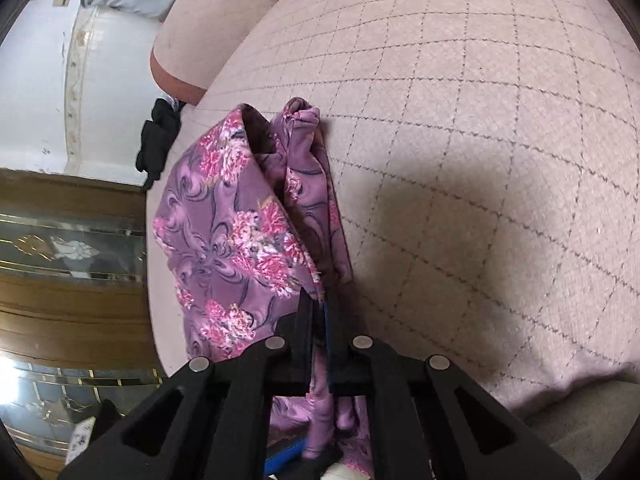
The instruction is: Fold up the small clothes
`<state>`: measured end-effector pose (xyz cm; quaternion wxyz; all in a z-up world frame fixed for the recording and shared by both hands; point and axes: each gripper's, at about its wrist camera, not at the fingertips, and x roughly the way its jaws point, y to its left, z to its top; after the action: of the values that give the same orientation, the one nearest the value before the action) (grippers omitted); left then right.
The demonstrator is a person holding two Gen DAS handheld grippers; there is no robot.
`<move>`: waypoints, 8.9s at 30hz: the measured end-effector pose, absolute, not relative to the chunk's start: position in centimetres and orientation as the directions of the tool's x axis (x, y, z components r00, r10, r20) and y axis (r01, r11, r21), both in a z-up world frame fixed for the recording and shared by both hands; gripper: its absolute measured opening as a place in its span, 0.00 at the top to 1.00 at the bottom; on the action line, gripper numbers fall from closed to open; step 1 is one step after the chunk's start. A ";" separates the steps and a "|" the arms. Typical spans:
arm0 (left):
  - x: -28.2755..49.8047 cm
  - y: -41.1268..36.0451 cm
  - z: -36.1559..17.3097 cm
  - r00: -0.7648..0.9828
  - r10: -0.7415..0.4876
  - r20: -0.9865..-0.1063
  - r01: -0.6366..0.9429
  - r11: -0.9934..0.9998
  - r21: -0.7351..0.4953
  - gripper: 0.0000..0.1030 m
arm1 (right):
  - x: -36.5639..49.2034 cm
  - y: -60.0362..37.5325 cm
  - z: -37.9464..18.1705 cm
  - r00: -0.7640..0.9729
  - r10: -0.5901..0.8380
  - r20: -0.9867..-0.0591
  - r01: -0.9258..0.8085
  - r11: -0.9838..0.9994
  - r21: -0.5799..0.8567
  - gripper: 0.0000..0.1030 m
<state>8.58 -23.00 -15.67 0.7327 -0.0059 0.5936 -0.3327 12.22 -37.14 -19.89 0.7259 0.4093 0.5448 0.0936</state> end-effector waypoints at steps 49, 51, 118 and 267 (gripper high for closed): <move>28.5 -5.1 -15.9 0.288 -0.503 -0.815 0.046 0.857 -0.513 0.47 | 25.2 -36.1 -17.5 0.385 0.377 -0.842 0.152 0.874 0.461 0.93; 27.1 -4.9 -14.6 0.313 -0.460 -0.831 0.073 0.884 -0.462 0.46 | 24.5 -36.1 -16.8 0.416 0.394 -0.820 0.146 0.861 0.487 0.92; 27.5 -4.4 -18.4 0.264 -0.540 -0.799 -0.006 0.828 -0.561 0.26 | 22.0 -38.4 -18.7 0.385 0.540 -0.749 0.208 0.740 0.640 0.29; 38.8 10.3 -16.1 0.414 -0.392 -0.822 -0.150 0.861 -0.486 0.44 | 39.5 -23.3 -18.4 0.418 0.520 -0.745 0.006 0.818 0.575 0.56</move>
<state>38.75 10.30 -16.11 0.8019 -0.2529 0.5360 -0.0753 39.51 -23.25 -18.39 0.8023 0.2552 0.5153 0.1603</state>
